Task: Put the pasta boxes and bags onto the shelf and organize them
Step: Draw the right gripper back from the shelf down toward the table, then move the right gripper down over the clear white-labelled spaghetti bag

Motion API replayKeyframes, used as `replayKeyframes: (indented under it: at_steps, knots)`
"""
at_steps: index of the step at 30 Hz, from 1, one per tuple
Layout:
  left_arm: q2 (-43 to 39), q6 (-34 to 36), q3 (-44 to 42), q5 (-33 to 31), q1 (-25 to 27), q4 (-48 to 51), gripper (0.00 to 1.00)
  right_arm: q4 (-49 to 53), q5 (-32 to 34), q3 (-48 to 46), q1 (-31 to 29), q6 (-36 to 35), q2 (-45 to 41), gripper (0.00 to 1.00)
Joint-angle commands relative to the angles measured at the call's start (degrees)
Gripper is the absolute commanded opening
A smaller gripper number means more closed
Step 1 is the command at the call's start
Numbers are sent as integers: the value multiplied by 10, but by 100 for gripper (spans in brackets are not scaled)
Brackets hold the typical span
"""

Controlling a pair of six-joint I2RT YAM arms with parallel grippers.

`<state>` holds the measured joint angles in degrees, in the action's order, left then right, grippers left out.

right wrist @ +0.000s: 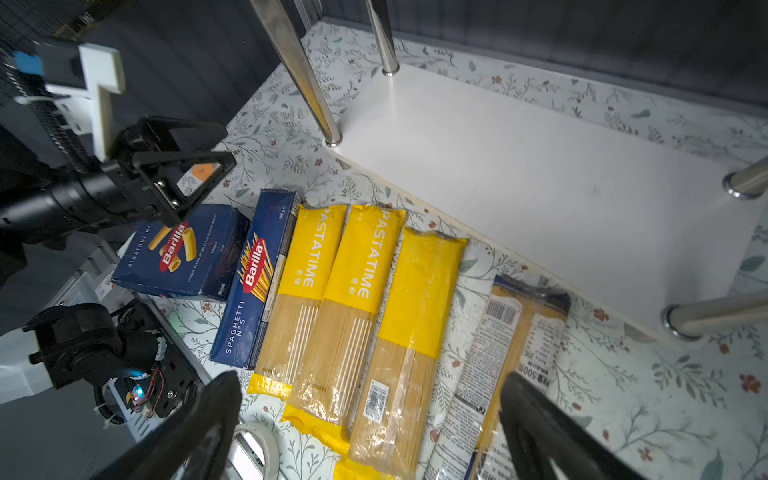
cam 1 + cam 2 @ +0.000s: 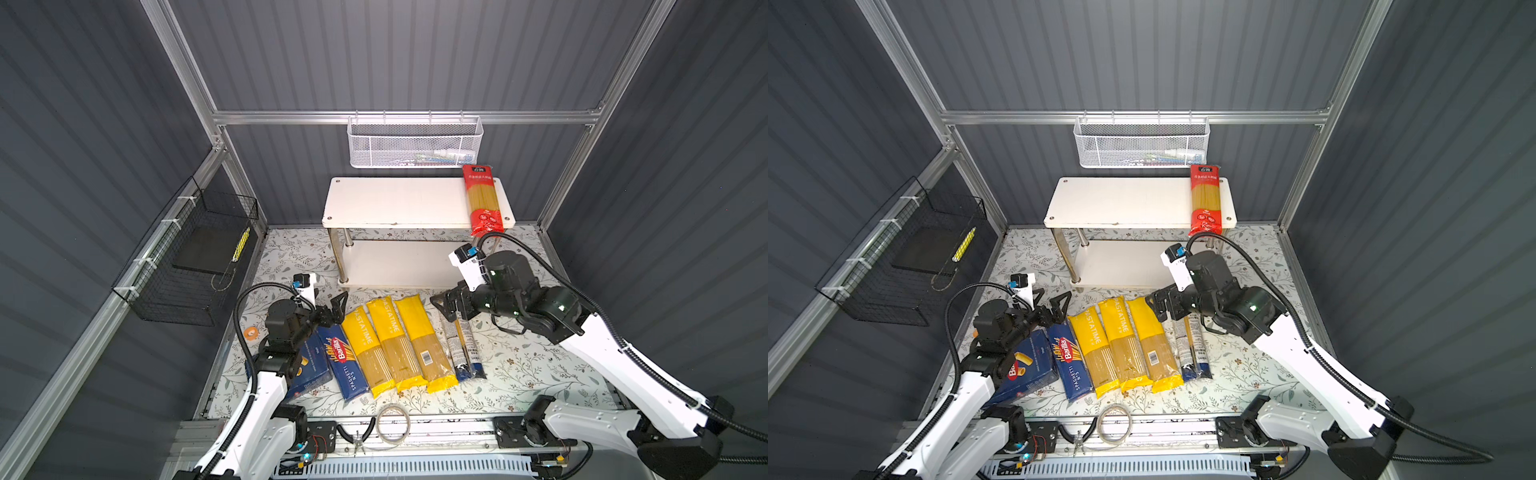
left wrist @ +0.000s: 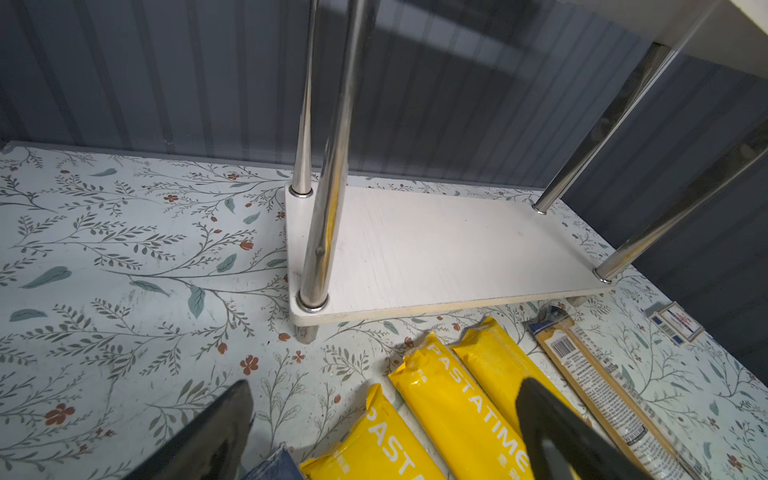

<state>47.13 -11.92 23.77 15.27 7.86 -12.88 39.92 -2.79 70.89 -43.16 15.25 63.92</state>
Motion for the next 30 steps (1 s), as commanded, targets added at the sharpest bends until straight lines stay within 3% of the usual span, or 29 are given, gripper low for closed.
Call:
replayKeyframes:
  at_steps: [1, 5, 10, 16, 23, 30]
  knots:
    - [14, -25, -28, 14, 3, -42, 100, -4, 67, -39, -19, 60, -35, 98]
    - [45, -36, -48, 26, 3, -94, 100, 13, 127, -100, -23, 126, -73, 99]
    - [75, -58, -76, 58, 3, -165, 100, 111, 221, -124, -24, 203, -65, 99]
    - [85, -68, -108, 72, 3, -203, 100, 56, 195, -181, -24, 214, -64, 99]
    - [79, -45, -111, 18, 3, -161, 100, 29, 222, -230, -23, 230, -53, 99]
    - [98, -40, -95, 32, 3, -151, 100, 13, 213, -254, -18, 219, -20, 99]
